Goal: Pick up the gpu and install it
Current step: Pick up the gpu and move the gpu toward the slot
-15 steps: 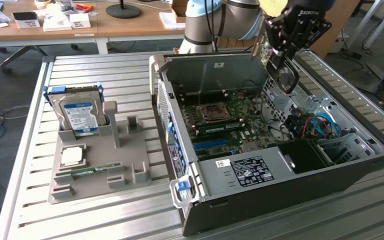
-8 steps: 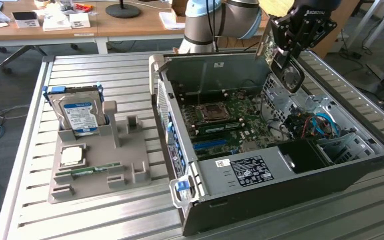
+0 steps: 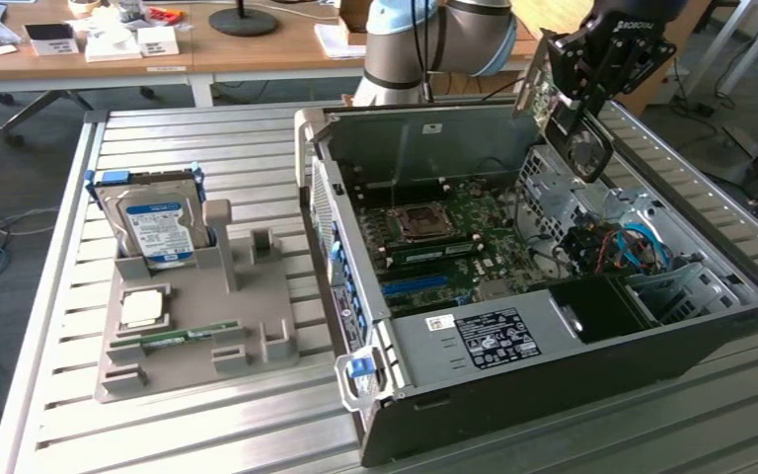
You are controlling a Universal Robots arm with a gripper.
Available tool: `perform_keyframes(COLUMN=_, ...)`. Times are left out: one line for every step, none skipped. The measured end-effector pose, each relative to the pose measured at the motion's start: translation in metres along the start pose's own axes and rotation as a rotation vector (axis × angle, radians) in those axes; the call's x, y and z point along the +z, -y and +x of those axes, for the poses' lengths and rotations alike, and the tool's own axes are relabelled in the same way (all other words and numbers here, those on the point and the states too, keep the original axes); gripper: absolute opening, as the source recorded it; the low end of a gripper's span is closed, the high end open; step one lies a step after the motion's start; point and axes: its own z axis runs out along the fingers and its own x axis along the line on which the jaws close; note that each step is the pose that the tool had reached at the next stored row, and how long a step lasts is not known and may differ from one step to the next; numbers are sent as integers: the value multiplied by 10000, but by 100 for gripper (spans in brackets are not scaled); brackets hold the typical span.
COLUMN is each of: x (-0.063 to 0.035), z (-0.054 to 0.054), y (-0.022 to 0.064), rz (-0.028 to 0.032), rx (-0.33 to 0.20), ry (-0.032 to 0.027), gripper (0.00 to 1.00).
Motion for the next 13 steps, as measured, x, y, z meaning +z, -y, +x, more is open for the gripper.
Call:
perform_keyframes(x=0, z=0, y=0, rz=0, rx=1, ry=0, gripper=27)
perform_keyframes(x=0, z=0, y=1, rz=1, rx=2, ry=0, gripper=27)
perform_keyframes(x=0, z=0, y=1, rz=1, rx=2, ry=0, gripper=27)
perform_keyframes(x=0, z=0, y=1, rz=0, rx=1, ry=0, gripper=27)
perform_keyframes(x=0, z=-1, y=1, rz=1, rx=1, ry=0, gripper=27)
perform_keyframes(x=0, z=-6, y=0, rz=0, rx=-2, ry=1, gripper=27)
perform_keyframes(x=1, z=-19, y=0, rz=0, rx=-1, ry=0, gripper=27)
perform_keyframes(x=1, z=-36, y=0, rz=0, rx=1, ry=0, gripper=27)
perform_keyframes(x=2, z=-54, y=-1, rz=0, rx=0, ry=0, gripper=27)
perform_keyframes(x=2, z=-68, y=-2, rz=-1, rx=1, ry=0, gripper=27)
perform_keyframes(x=3, z=-81, y=-3, rz=-1, rx=0, ry=0, gripper=27)
perform_keyframes(x=3, z=-92, y=-3, rz=0, rx=1, ry=0, gripper=27)
perform_keyframes(x=3, z=-98, y=-4, rz=0, rx=0, ry=0, gripper=27)
